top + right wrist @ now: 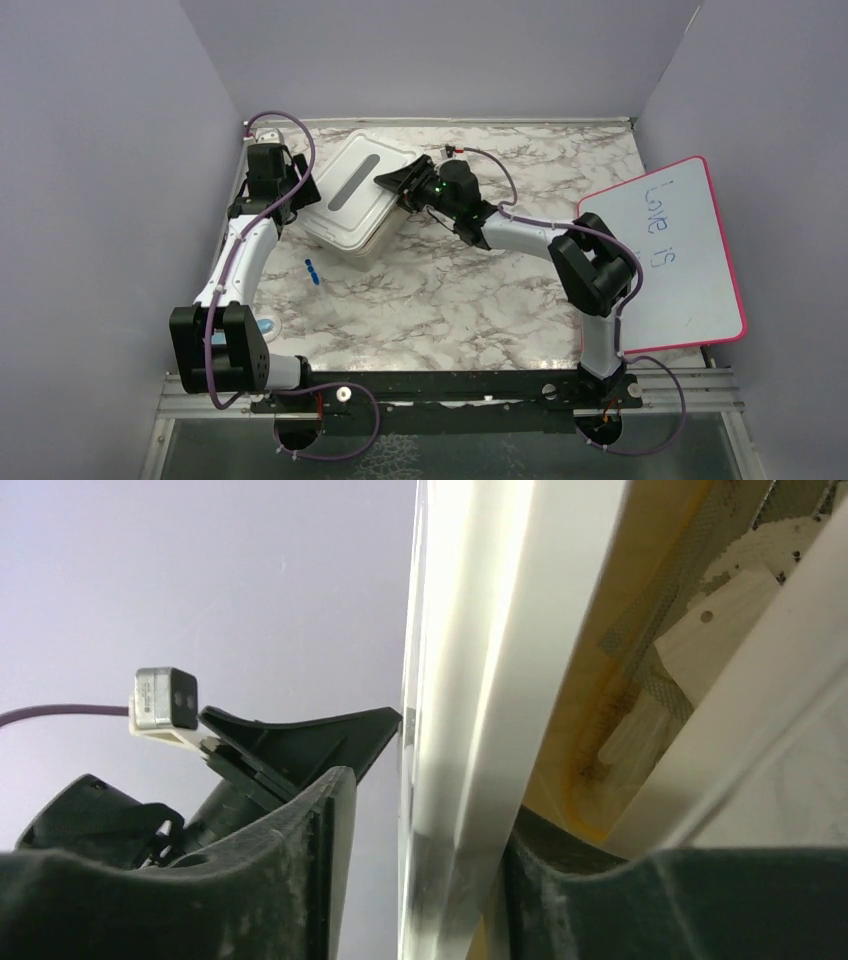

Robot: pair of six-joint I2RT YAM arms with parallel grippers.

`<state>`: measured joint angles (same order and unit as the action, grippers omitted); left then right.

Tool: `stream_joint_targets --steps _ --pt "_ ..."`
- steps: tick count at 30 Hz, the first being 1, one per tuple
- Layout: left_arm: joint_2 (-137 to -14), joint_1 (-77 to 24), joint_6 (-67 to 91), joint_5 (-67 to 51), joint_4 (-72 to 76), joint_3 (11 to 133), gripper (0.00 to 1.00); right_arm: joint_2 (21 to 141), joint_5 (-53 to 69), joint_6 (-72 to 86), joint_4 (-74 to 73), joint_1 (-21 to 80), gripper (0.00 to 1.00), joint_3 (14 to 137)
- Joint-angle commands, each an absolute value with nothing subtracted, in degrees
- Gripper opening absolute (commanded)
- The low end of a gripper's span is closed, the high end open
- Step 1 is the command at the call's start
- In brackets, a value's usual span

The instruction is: Organize the chemistry lab equipment

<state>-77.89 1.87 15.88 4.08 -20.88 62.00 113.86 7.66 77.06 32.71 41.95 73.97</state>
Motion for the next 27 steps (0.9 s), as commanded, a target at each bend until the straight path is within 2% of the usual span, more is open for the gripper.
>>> stream_joint_targets --steps 1,4,11,15,21,27 --pt "-78.8 2.3 14.3 3.9 -21.2 63.5 0.72 108.3 4.0 76.6 28.1 42.4 0.54 73.5" --pt "-79.1 2.3 13.8 3.3 -21.6 64.5 0.73 105.8 3.2 76.5 24.5 42.4 0.57 72.6" --pt "-80.9 2.5 12.3 0.1 -22.8 67.3 0.74 98.2 -3.2 73.4 13.0 42.4 0.57 69.6" --pt "-82.8 2.4 10.7 -5.5 -23.6 69.1 0.74 96.0 -7.3 69.8 7.2 42.4 0.57 69.3" --pt "-83.6 2.5 9.6 -9.8 -23.9 70.3 0.74 99.3 -7.0 64.4 -1.9 42.4 0.6 73.9" --pt "-84.4 2.4 8.7 -13.4 -24.1 70.5 0.74 104.0 -5.9 59.5 -4.8 42.4 0.64 77.9"
